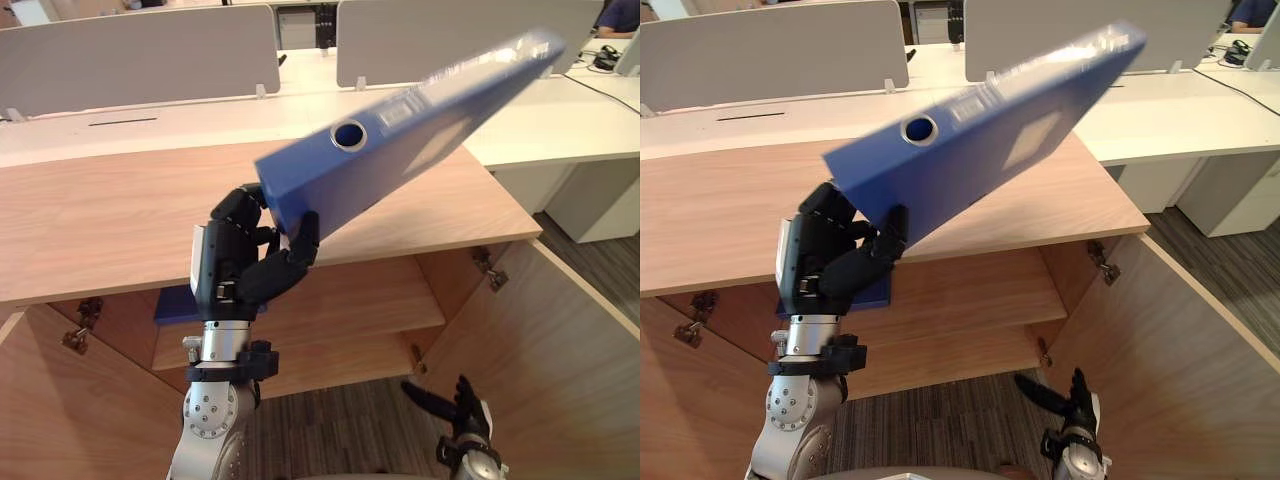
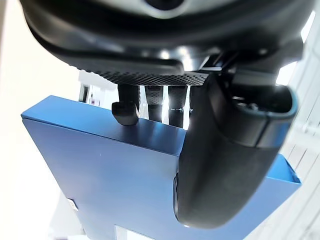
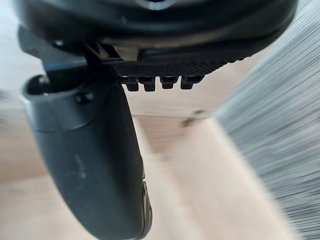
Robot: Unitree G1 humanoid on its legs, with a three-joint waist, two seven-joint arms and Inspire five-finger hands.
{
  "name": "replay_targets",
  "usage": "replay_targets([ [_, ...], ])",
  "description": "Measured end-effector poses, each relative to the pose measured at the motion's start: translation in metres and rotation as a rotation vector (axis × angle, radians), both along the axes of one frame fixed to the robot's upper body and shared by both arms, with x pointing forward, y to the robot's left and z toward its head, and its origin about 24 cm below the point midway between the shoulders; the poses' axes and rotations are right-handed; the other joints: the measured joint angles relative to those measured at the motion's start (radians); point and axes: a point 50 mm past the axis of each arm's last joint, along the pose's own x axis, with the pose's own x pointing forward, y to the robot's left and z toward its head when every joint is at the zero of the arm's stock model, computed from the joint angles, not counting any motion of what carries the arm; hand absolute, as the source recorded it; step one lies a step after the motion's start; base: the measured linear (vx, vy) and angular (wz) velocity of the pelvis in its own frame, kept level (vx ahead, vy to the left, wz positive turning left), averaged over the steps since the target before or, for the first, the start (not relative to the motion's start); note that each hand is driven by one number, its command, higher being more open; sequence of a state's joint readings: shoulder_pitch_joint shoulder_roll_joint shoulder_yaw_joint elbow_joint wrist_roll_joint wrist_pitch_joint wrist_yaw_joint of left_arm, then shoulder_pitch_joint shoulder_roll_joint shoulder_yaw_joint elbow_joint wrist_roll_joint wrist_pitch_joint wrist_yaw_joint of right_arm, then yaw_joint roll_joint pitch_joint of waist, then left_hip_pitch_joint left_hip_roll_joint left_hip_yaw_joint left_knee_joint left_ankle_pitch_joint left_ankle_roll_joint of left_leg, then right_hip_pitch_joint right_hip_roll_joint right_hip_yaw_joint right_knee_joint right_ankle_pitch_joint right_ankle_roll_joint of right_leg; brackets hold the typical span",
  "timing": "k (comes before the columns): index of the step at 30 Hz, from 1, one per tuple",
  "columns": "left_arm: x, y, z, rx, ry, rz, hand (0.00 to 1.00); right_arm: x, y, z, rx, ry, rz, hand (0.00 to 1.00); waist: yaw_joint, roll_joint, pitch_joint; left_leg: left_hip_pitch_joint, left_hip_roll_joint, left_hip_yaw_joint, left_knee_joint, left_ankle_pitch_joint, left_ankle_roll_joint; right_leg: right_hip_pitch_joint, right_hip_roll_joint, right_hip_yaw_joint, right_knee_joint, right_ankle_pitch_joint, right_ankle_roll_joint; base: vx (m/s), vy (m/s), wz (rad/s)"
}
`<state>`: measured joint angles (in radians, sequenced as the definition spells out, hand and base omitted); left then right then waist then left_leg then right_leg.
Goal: Walk over to the cabinet, pick up the folder, carry it to the office cabinet, place the folder inside the office cabinet, then close the office cabinet door
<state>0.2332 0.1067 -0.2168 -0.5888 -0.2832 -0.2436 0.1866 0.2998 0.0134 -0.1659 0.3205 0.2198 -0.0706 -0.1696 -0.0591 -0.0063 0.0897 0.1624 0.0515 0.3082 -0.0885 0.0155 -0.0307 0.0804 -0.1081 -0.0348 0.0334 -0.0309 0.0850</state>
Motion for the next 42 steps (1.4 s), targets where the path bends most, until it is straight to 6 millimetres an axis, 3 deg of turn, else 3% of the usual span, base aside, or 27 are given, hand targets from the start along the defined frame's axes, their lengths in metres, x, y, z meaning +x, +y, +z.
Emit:
replay_targets([
  [9, -0.004, 0.024, 0.009, -0.223, -0.055, 0.009, 0.0, 0.018, 0.0, 0.111, 0.215, -0.663, 0.016, 1.0, -0.017, -0.027, 0.017, -0.003, -0.001, 0.085, 0.032, -0.042, 0.003, -0.035, 0.003, 0.09, -0.001, 0.015, 0.014, 0.0, 0.0, -0.28],
  [14, -0.007, 0.03, 0.004, -0.275, -0.041, 0.005, 0.0, 0.025, 0.008, 0.151, 0.277, -0.88, 0.166, 1.0, -0.017, -0.027, 0.017, -0.011, 0.0, 0.104, 0.059, -0.063, 0.008, -0.042, 0.001, 0.117, -0.001, 0.025, 0.029, 0.0, -0.001, -0.13],
  [18, -0.007, 0.028, 0.002, -0.306, -0.041, -0.04, 0.0, 0.039, 0.019, 0.17, 0.315, -0.986, 0.265, 1.0, -0.011, -0.027, 0.018, -0.014, -0.003, 0.105, 0.058, -0.065, 0.01, -0.047, -0.002, 0.12, -0.001, 0.031, 0.038, -0.01, -0.006, 0.0],
  [23, -0.003, 0.008, -0.004, -0.352, -0.019, -0.184, 0.0, 0.065, 0.053, 0.195, 0.384, -1.102, 0.494, 1.0, 0.005, -0.025, 0.019, -0.017, -0.005, 0.103, 0.058, -0.065, 0.013, -0.048, -0.008, 0.12, -0.002, 0.036, 0.046, -0.04, -0.027, 0.01],
  [28, -0.001, -0.01, -0.008, -0.377, -0.009, -0.319, 0.0, 0.08, 0.074, 0.188, 0.508, -1.083, 0.568, 1.0, 0.02, -0.021, 0.017, -0.032, -0.017, 0.075, 0.059, -0.059, 0.023, -0.047, -0.021, 0.094, -0.005, 0.04, 0.053, -0.03, -0.018, 0.16],
  [33, 0.003, -0.017, -0.012, -0.427, 0.0, -0.391, 0.0, 0.087, 0.079, 0.179, 0.533, -1.041, 0.573, 1.0, 0.031, -0.019, 0.015, -0.044, -0.02, 0.04, 0.058, -0.051, 0.033, -0.04, -0.029, 0.061, -0.005, 0.051, 0.062, -0.02, -0.02, 0.23],
  [34, 0.004, -0.018, -0.014, -0.438, 0.009, -0.399, 0.0, 0.089, 0.08, 0.182, 0.534, -1.05, 0.581, 0.0, 0.033, -0.019, 0.015, -0.044, -0.023, 0.034, 0.057, -0.05, 0.035, -0.038, -0.033, 0.055, -0.005, 0.051, 0.062, -0.03, -0.014, 0.15],
  [42, 0.008, -0.027, -0.029, -0.514, 0.074, -0.467, 0.0, 0.1, 0.09, 0.192, 0.572, -1.082, 0.616, 0.0, 0.045, -0.017, 0.013, -0.049, -0.04, -0.008, 0.034, -0.026, 0.051, -0.03, -0.049, 0.016, -0.004, 0.058, 0.055, -0.05, -0.011, 0.17],
])
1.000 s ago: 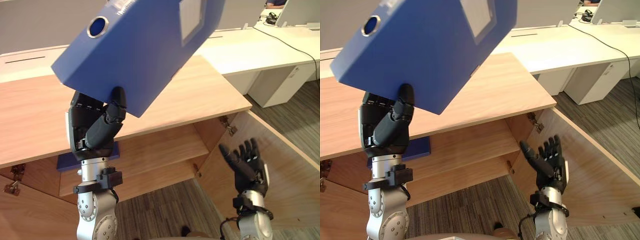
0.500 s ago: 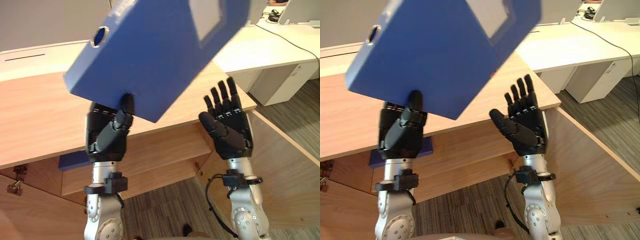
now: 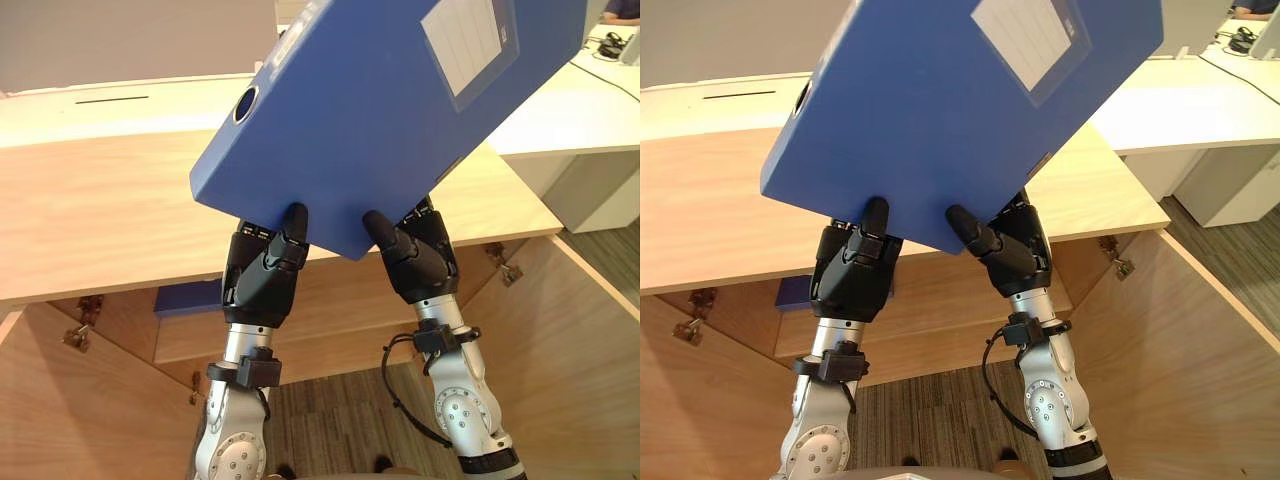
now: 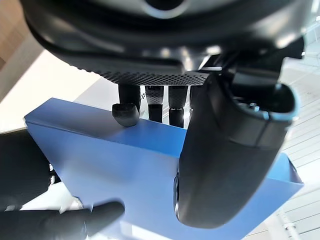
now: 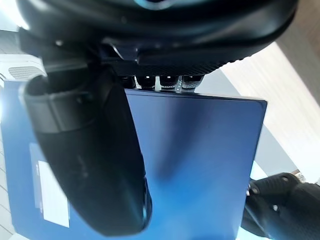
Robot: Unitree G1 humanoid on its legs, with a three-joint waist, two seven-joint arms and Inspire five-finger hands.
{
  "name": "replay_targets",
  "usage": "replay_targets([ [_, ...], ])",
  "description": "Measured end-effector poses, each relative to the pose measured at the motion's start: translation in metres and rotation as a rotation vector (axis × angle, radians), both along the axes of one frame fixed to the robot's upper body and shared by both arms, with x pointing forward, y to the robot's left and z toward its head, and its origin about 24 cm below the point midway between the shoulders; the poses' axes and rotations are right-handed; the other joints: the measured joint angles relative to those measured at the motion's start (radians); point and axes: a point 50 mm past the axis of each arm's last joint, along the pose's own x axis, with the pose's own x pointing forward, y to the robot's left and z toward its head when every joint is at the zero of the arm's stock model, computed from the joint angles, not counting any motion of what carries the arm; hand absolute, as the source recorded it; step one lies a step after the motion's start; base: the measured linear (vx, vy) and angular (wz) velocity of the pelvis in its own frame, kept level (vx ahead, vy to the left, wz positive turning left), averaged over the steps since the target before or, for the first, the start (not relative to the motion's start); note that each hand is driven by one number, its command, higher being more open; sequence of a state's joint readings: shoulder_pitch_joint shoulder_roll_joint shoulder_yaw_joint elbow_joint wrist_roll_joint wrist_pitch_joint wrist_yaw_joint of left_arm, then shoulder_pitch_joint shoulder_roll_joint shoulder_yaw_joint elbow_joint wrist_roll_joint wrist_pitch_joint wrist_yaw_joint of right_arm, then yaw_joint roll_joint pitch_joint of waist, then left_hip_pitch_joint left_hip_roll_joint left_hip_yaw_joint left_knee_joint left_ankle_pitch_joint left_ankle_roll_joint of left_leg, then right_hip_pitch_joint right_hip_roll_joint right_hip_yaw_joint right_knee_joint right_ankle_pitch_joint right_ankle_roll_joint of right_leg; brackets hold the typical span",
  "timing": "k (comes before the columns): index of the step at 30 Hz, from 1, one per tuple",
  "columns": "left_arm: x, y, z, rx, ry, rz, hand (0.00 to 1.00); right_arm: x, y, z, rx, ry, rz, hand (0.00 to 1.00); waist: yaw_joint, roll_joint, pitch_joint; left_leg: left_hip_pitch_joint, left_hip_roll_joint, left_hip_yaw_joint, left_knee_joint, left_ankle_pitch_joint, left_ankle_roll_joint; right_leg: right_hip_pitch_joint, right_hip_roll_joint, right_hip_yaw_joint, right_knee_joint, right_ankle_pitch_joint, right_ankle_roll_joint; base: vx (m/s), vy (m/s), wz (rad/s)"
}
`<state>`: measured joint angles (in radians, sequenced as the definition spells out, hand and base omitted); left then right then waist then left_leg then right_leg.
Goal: Walk over to the cabinet, pick up the folder, carry it to the office cabinet, place the folder inside the office cabinet, then close the office cabinet door
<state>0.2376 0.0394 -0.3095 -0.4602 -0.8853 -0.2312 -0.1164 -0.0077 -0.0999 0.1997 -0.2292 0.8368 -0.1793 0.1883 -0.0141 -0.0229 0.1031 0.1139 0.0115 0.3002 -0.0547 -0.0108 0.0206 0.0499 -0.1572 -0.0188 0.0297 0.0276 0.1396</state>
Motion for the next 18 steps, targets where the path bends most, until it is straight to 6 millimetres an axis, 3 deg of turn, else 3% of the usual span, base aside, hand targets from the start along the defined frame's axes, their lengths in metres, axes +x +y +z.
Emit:
replay_targets([
  [3, 0.001, -0.001, -0.004, -0.03, 0.015, -0.02, 0.0, 0.003, -0.002, 0.004, -0.004, -0.011, -0.011, 0.0, 0.001, 0.001, -0.001, 0.0, -0.006, -0.011, -0.015, 0.013, 0.005, 0.0, -0.004, -0.012, 0.0, 0.003, -0.003, -0.04, -0.01, 0.12],
  [8, 0.003, -0.003, -0.03, -0.05, 0.125, -0.063, 0.0, 0.008, -0.008, 0.013, -0.058, -0.046, -0.045, 0.0, 0.001, 0.007, -0.008, -0.002, -0.016, -0.03, -0.033, 0.029, 0.009, 0.0, -0.011, -0.023, 0.0, 0.003, -0.003, -0.04, -0.013, 0.09],
  [14, -0.003, -0.008, -0.035, -0.043, 0.134, -0.104, 0.0, 0.01, -0.013, 0.015, -0.072, -0.048, -0.077, 0.0, 0.001, 0.022, -0.019, -0.009, -0.02, -0.045, -0.033, 0.036, 0.009, 0.001, -0.012, -0.037, -0.002, 0.003, -0.004, -0.02, -0.015, 0.09],
  [15, -0.003, -0.005, -0.035, -0.016, 0.132, -0.083, 1.0, 0.01, -0.013, 0.015, -0.075, -0.049, -0.078, 0.0, 0.001, 0.023, -0.02, -0.009, -0.02, -0.047, -0.033, 0.037, 0.009, 0.003, -0.012, -0.039, -0.005, 0.003, -0.004, 0.0, 0.0, 0.0],
  [18, -0.005, 0.004, -0.032, 0.097, 0.109, -0.006, 1.0, 0.01, -0.014, 0.015, -0.061, -0.049, -0.091, 0.0, -0.001, 0.023, -0.02, -0.011, -0.02, -0.055, -0.033, 0.041, 0.008, 0.01, -0.012, -0.046, -0.012, 0.003, -0.004, -0.03, -0.026, 0.07],
])
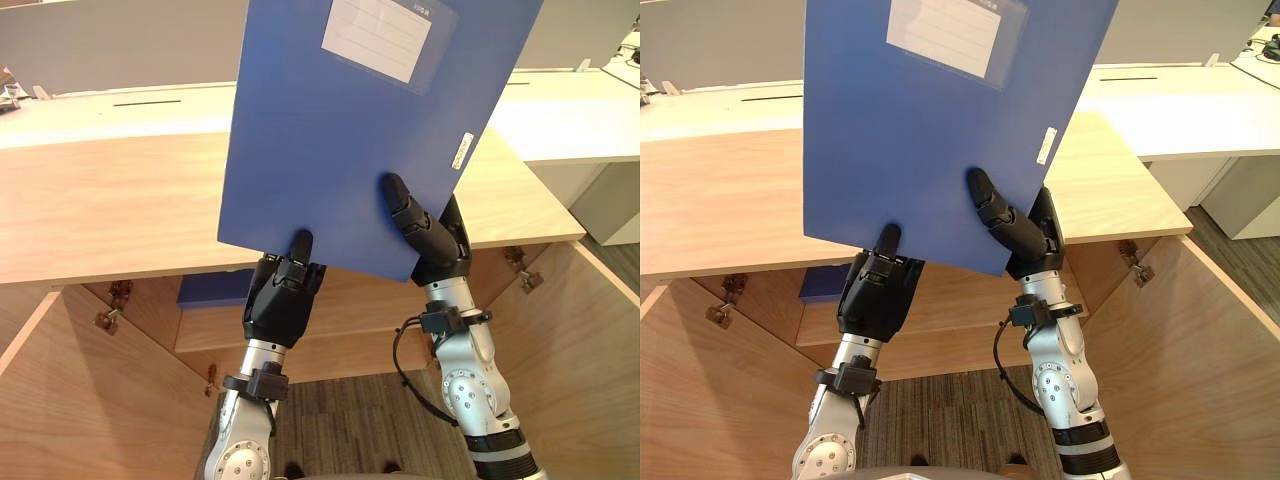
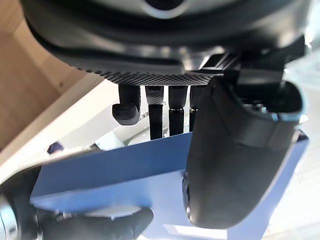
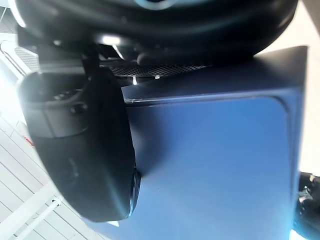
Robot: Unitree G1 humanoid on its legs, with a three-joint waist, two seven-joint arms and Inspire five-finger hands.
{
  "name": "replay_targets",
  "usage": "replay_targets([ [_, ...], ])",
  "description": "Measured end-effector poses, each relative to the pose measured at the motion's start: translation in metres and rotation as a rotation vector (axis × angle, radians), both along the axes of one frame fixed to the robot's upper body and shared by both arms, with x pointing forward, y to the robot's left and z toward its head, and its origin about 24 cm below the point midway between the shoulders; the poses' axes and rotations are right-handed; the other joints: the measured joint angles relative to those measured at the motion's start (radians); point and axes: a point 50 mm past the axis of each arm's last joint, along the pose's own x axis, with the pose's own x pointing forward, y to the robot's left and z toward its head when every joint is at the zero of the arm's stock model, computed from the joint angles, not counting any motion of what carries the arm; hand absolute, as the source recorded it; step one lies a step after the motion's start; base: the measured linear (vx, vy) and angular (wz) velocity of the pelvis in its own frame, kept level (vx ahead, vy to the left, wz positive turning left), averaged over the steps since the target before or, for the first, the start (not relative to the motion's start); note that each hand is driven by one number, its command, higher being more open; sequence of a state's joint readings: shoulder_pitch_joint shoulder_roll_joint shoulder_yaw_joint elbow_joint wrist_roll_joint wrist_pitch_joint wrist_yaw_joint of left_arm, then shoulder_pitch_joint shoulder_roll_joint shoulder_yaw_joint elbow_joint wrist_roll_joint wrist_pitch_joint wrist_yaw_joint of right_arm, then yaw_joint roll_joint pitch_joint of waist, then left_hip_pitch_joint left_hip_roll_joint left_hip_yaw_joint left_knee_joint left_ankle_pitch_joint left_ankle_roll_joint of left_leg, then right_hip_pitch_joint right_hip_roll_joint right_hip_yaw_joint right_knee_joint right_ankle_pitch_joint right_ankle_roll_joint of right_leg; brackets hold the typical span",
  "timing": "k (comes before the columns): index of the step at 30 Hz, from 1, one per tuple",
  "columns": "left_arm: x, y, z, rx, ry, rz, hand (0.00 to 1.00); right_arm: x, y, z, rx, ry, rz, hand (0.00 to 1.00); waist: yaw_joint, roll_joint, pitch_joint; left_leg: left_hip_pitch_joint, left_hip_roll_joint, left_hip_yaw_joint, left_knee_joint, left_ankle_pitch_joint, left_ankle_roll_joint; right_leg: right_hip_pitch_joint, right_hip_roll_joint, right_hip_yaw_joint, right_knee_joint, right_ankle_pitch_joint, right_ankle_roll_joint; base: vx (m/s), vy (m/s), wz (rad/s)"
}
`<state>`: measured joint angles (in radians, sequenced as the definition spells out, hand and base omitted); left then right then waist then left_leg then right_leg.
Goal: Walk over to the cabinet, pick up the folder, carry it to the office cabinet, place the folder inside the office cabinet, then close the office cabinet door
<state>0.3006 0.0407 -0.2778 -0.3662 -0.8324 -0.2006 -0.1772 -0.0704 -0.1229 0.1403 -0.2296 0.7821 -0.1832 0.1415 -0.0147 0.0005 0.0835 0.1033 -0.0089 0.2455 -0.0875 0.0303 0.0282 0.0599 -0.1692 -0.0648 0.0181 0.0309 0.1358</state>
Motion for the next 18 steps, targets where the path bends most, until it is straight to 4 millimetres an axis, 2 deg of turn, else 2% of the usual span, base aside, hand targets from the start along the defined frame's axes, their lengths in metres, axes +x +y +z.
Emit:
replay_targets([
  [3, -0.003, 0.012, 0.002, 0.096, -0.005, 0.085, 1.0, 0.0, -0.001, 0.001, 0.038, -0.005, -0.023, 0.0, -0.001, 0.001, 0.0, -0.005, 0.001, -0.015, 0.0, 0.004, -0.003, 0.003, 0.0, -0.013, 0.0, 0.0, 0.0, -0.04, -0.025, 0.15],
  [5, -0.007, 0.03, -0.001, 0.176, 0.027, 0.203, 1.0, -0.001, -0.005, 0.006, 0.084, -0.022, -0.061, 0.0, -0.001, 0.002, 0.001, -0.011, 0.0, -0.039, -0.002, 0.008, -0.006, 0.009, -0.001, -0.033, -0.001, -0.003, -0.003, -0.05, -0.03, 0.27],
  [9, -0.019, 0.062, -0.01, 0.228, 0.118, 0.427, 1.0, -0.006, -0.012, 0.017, 0.113, -0.082, -0.115, 0.0, 0.002, 0.003, 0.001, -0.025, -0.003, -0.071, -0.006, 0.014, -0.013, 0.013, -0.007, -0.062, -0.001, -0.02, -0.021, -0.05, -0.029, 0.28],
  [11, -0.033, 0.082, -0.018, 0.247, 0.194, 0.579, 1.0, -0.012, -0.018, 0.02, 0.089, -0.109, -0.157, 0.0, 0.005, 0.003, 0.001, -0.026, -0.007, -0.097, -0.006, 0.019, -0.017, 0.026, -0.008, -0.084, 0.0, -0.036, -0.028, -0.02, -0.035, 0.32],
  [14, -0.051, 0.1, -0.026, 0.32, 0.287, 0.718, 1.0, -0.017, -0.025, 0.017, 0.055, -0.109, -0.203, 0.0, 0.021, 0.004, 0.0, -0.033, -0.008, -0.125, -0.007, 0.026, -0.023, 0.033, -0.009, -0.109, 0.0, -0.059, -0.024, -0.01, -0.049, 0.31],
  [18, -0.066, 0.113, -0.045, 0.389, 0.413, 0.801, 1.0, -0.019, -0.038, 0.005, 0.019, -0.057, -0.266, 0.0, 0.034, 0.005, -0.001, -0.053, -0.004, -0.17, -0.006, 0.046, -0.024, 0.035, -0.004, -0.157, -0.001, -0.066, -0.025, -0.01, -0.06, 0.35],
])
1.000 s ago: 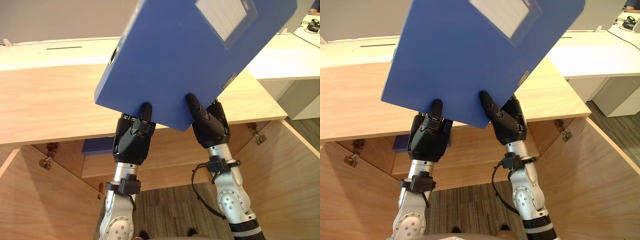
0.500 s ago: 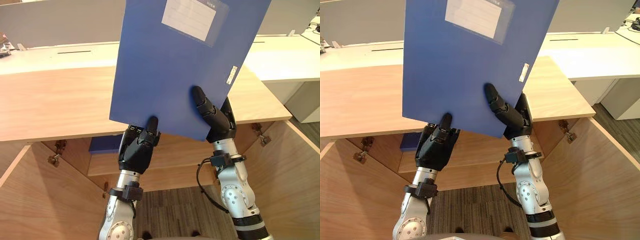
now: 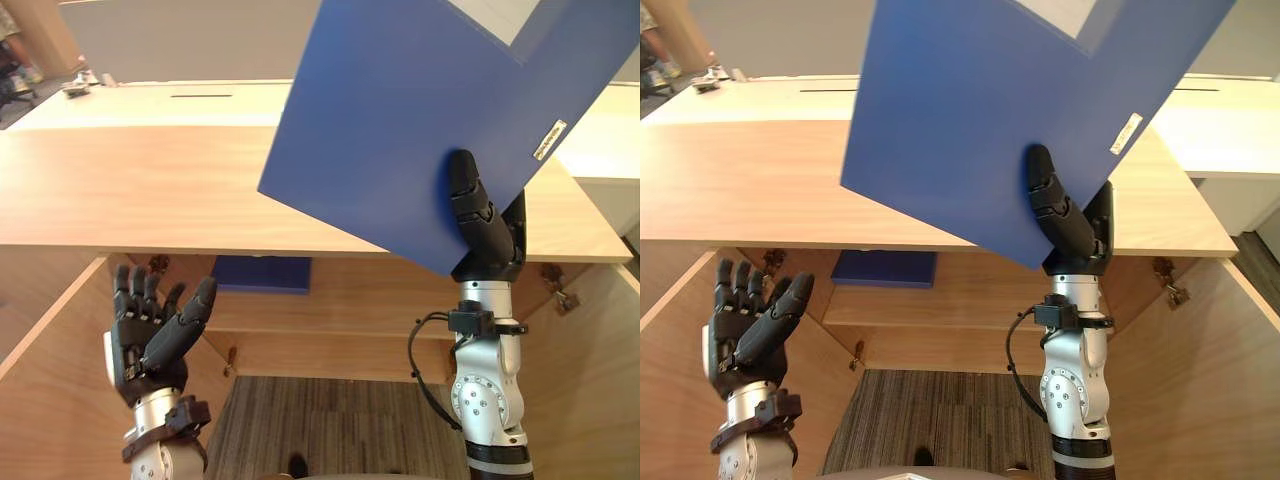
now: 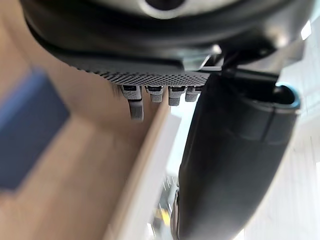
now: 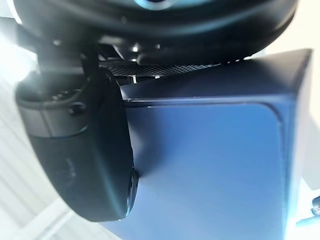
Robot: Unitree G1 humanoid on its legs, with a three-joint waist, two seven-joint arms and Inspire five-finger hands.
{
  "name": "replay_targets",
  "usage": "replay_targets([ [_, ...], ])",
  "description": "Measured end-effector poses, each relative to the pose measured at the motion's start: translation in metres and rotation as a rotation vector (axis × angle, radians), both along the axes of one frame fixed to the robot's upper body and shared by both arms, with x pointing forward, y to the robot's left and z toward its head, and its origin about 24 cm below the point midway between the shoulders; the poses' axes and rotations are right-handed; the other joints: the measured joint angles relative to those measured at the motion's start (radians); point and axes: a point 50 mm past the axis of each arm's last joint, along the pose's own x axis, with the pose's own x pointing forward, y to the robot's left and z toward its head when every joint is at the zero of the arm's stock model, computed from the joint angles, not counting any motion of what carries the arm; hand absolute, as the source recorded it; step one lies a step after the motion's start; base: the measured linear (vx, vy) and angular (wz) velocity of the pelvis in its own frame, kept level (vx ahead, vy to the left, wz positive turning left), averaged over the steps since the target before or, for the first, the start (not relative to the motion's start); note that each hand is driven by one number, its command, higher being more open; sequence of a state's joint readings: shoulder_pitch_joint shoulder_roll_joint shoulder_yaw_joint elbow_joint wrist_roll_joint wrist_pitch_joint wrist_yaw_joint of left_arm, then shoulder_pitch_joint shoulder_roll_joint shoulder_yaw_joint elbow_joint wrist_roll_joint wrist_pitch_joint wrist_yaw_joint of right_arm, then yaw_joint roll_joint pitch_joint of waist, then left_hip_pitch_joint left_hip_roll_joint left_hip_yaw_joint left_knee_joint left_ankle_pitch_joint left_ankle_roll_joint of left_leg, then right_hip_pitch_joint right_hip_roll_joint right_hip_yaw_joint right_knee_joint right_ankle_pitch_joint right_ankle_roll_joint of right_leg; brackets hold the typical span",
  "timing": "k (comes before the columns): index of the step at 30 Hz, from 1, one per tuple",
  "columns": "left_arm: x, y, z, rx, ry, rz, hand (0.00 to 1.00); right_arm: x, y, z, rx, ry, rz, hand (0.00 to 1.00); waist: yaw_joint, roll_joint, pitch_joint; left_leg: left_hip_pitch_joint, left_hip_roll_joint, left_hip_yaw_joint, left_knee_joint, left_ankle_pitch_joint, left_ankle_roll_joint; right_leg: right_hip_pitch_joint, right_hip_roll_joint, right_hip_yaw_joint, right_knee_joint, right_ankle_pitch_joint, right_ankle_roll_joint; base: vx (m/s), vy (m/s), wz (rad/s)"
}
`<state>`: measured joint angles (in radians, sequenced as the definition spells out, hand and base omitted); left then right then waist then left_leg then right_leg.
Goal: Walk over to the cabinet, pick up the folder, carry it to the office cabinet, place the folder inside the office cabinet, then close the office cabinet door
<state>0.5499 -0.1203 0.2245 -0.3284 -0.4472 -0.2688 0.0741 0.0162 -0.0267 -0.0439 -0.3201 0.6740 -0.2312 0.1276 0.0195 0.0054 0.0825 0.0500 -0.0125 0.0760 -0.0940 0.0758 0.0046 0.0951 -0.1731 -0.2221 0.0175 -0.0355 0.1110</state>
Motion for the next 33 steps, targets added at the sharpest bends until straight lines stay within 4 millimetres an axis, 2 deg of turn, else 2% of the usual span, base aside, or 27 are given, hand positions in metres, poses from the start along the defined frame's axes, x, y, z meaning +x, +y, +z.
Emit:
replay_targets([
  [2, -0.008, 0.006, -0.017, -0.004, 0.09, 0.042, 1.0, 0.002, -0.001, -0.007, -0.014, 0.034, -0.004, 0.0, 0.004, 0.0, 0.0, -0.007, 0.002, -0.01, 0.0, 0.004, -0.002, 0.003, 0.003, -0.01, -0.001, 0.0, 0.0, 0.0, -0.037, 0.16],
  [4, -0.018, 0.008, -0.051, -0.039, 0.243, 0.059, 1.0, 0.001, -0.003, -0.016, -0.047, 0.083, -0.009, 0.0, 0.008, 0.0, 0.0, -0.01, 0.001, -0.027, 0.0, 0.006, -0.003, 0.009, 0.003, -0.027, -0.003, 0.0, 0.0, -0.01, -0.03, 0.2],
  [5, -0.022, 0.007, -0.062, -0.052, 0.291, 0.061, 1.0, 0.0, -0.003, -0.018, -0.062, 0.095, -0.009, 0.0, 0.007, 0.0, -0.001, -0.011, 0.001, -0.032, 0.0, 0.007, -0.002, 0.01, 0.002, -0.032, -0.003, 0.0, 0.0, -0.02, -0.018, 0.22],
  [7, -0.039, 0.001, -0.111, -0.115, 0.537, 0.027, 1.0, 0.002, 0.003, -0.027, -0.129, 0.14, 0.02, 0.0, 0.008, -0.001, -0.001, -0.017, 0.001, -0.039, 0.0, 0.011, -0.003, 0.007, 0.002, -0.038, -0.003, 0.0, 0.0, -0.03, -0.012, 0.11],
  [8, -0.045, -0.002, -0.123, -0.125, 0.608, 0.009, 1.0, 0.003, 0.005, -0.03, -0.146, 0.154, 0.034, 0.0, 0.008, -0.001, -0.001, -0.018, 0.001, -0.039, 0.0, 0.011, -0.002, 0.006, 0.002, -0.038, -0.003, 0.0, 0.0, -0.05, -0.013, 0.01],
  [9, -0.056, -0.01, -0.145, -0.127, 0.756, -0.048, 1.0, 0.003, 0.012, -0.032, -0.199, 0.164, 0.065, 0.0, 0.006, -0.001, -0.001, -0.018, 0.005, -0.038, 0.0, 0.012, -0.002, 0.004, 0.002, -0.036, -0.002, 0.0, -0.001, -0.04, -0.013, -0.03],
  [10, -0.066, -0.016, -0.159, -0.118, 0.866, -0.107, 1.0, 0.003, 0.018, -0.034, -0.235, 0.167, 0.099, 0.0, 0.006, -0.002, -0.002, -0.018, 0.006, -0.036, 0.0, 0.012, -0.003, 0.002, 0.003, -0.033, -0.002, -0.001, -0.001, -0.05, -0.014, -0.06],
  [11, -0.076, -0.022, -0.17, -0.105, 0.96, -0.174, 1.0, 0.002, 0.025, -0.035, -0.27, 0.168, 0.139, 0.0, 0.004, -0.004, -0.003, -0.022, 0.009, -0.033, 0.0, 0.013, -0.004, -0.006, 0.005, -0.029, 0.0, -0.001, -0.002, -0.06, -0.015, -0.08],
  [14, -0.081, -0.005, -0.181, 0.026, 1.107, -0.293, 1.0, 0.001, 0.057, -0.041, -0.465, 0.135, 0.276, 0.0, 0.005, -0.005, 0.014, -0.06, 0.031, -0.003, 0.006, 0.023, -0.016, -0.078, 0.021, 0.008, 0.039, -0.005, -0.012, -0.09, -0.028, -0.26],
  [15, -0.081, -0.004, -0.182, 0.037, 1.123, -0.307, 1.0, 0.002, 0.063, -0.044, -0.506, 0.137, 0.3, 0.0, 0.005, 0.0, 0.025, -0.075, 0.033, 0.006, 0.017, 0.019, -0.021, -0.102, 0.022, 0.018, 0.058, -0.008, -0.015, -0.14, -0.002, -0.43],
  [16, -0.07, -0.004, -0.182, 0.044, 1.106, -0.306, 1.0, 0.005, 0.071, -0.05, -0.585, 0.143, 0.329, 0.0, 0.005, -0.008, 0.061, -0.124, 0.037, 0.018, 0.07, 0.003, -0.026, -0.154, 0.022, 0.036, 0.104, -0.014, -0.023, -0.18, 0.013, -0.28],
  [18, -0.04, -0.006, -0.177, 0.075, 1.034, -0.32, 1.0, 0.012, 0.074, -0.058, -0.695, 0.171, 0.33, 0.0, 0.013, 0.002, 0.131, -0.236, 0.047, 0.022, 0.185, -0.029, -0.026, -0.25, 0.019, 0.05, 0.172, -0.021, -0.032, -0.24, 0.014, -0.17],
  [19, -0.016, -0.01, -0.171, 0.106, 0.97, -0.349, 1.0, 0.018, 0.074, -0.061, -0.81, 0.17, 0.302, 0.0, 0.013, 0.023, 0.197, -0.323, 0.06, 0.024, 0.286, -0.058, -0.024, -0.32, 0.019, 0.057, 0.233, -0.028, -0.034, -0.22, 0.013, -0.13],
  [22, 0.013, -0.011, -0.16, 0.151, 0.881, -0.347, 1.0, 0.024, 0.074, -0.051, -0.991, 0.081, 0.28, 0.0, -0.001, 0.051, 0.281, -0.454, 0.077, 0.026, 0.434, -0.103, -0.022, -0.444, 0.015, 0.073, 0.352, -0.064, -0.041, -0.24, 0.037, -0.13],
  [23, 0.03, -0.013, -0.152, 0.17, 0.828, -0.346, 1.0, 0.028, 0.075, -0.042, -1.059, 0.025, 0.25, 0.0, -0.007, 0.06, 0.315, -0.545, 0.083, 0.026, 0.517, -0.127, -0.022, -0.541, 0.011, 0.085, 0.44, -0.087, -0.037, -0.19, 0.03, -0.1],
  [24, 0.037, -0.014, -0.149, 0.178, 0.807, -0.348, 1.0, 0.03, 0.076, -0.04, -1.073, 0.014, 0.233, 0.0, -0.007, 0.063, 0.324, -0.583, 0.086, 0.026, 0.547, -0.133, -0.02, -0.577, 0.01, 0.089, 0.472, -0.095, -0.04, -0.51, 0.039, -0.35],
  [25, 0.098, -0.018, -0.11, 0.229, 0.59, -0.332, 1.0, 0.053, 0.066, -0.014, -1.074, -0.006, 0.014, 0.0, 0.004, 0.075, 0.377, -0.941, 0.134, 0.027, 0.848, -0.214, -0.015, -0.947, 0.006, 0.13, 0.773, -0.172, -0.037, -0.44, 0.015, -0.39],
  [26, 0.106, -0.017, -0.103, 0.235, 0.552, -0.315, 1.0, 0.056, 0.06, -0.012, -1.049, 0.02, -0.025, 0.0, 0.013, 0.075, 0.407, -0.966, 0.144, 0.032, 0.88, -0.227, -0.012, -0.976, 0.006, 0.135, 0.807, -0.181, -0.04, -0.4, 0.006, -0.38],
  [28, 0.106, -0.017, -0.101, 0.216, 0.542, -0.289, 1.0, 0.057, 0.054, -0.015, -1.032, 0.06, -0.049, 0.0, 0.016, 0.074, 0.41, -0.967, 0.151, 0.036, 0.894, -0.231, -0.017, -0.979, 0.005, 0.135, 0.822, -0.185, -0.042, -0.05, -0.024, -0.08],
  [30, 0.11, -0.017, -0.094, 0.214, 0.513, -0.273, 1.0, 0.06, 0.05, 0.0, -0.983, 0.027, -0.081, 0.0, 0.023, 0.07, 0.414, -1.002, 0.157, 0.047, 0.936, -0.248, -0.016, -1.026, -0.005, 0.137, 0.877, -0.208, -0.039, -0.06, -0.035, -0.1],
  [32, 0.12, -0.018, -0.074, 0.21, 0.407, -0.253, 1.0, 0.064, 0.045, 0.042, -0.732, -0.075, -0.126, 0.0, 0.048, 0.068, 0.394, -1.156, 0.179, 0.043, 1.036, -0.278, -0.007, -1.186, 0.0, 0.156, 0.973, -0.233, -0.045, -0.11, -0.065, -0.16],
  [33, 0.131, -0.019, -0.061, 0.217, 0.337, -0.246, 1.0, 0.07, 0.035, 0.069, -0.529, -0.119, -0.182, 0.0, 0.053, 0.068, 0.397, -1.224, 0.182, 0.04, 1.066, -0.279, -0.006, -1.255, -0.003, 0.156, 1.009, -0.236, -0.051, -0.07, -0.046, 0.02],
])
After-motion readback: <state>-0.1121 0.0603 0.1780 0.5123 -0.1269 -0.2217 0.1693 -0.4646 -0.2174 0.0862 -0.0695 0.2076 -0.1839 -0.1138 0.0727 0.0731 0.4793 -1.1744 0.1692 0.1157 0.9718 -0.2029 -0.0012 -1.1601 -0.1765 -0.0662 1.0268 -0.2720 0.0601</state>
